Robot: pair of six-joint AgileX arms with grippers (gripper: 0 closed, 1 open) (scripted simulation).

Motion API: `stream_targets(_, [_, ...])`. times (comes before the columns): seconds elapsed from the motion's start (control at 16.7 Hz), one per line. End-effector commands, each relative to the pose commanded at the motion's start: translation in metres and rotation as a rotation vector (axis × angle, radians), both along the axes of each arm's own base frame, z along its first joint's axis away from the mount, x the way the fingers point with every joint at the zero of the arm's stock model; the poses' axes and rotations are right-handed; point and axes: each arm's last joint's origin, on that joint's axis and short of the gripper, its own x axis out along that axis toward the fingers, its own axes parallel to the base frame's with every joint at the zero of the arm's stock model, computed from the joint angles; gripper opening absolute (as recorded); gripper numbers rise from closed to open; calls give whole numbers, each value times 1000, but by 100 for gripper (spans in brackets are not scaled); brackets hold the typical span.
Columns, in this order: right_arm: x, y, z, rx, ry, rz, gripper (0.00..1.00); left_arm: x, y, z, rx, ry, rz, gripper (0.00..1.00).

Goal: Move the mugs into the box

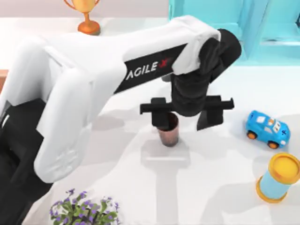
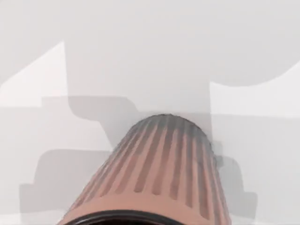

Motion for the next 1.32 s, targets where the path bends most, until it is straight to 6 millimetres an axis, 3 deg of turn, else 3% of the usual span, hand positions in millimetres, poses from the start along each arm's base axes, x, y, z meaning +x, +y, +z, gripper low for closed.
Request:
stream_targets(0.36, [0, 0, 0, 0, 0, 0, 100, 0, 0, 0, 0, 0, 0, 2])
stream_targets(0.96, [0, 0, 0, 0, 0, 0, 100, -1, 0, 1, 0, 0, -4, 0])
stream_targets(1.14, [0, 0, 0, 0, 0, 0, 100, 5, 23, 26, -4, -2, 0, 0])
stream_targets(1.32, [0, 0, 0, 0, 0, 0, 100, 5, 64, 76, -20, -22, 0, 0])
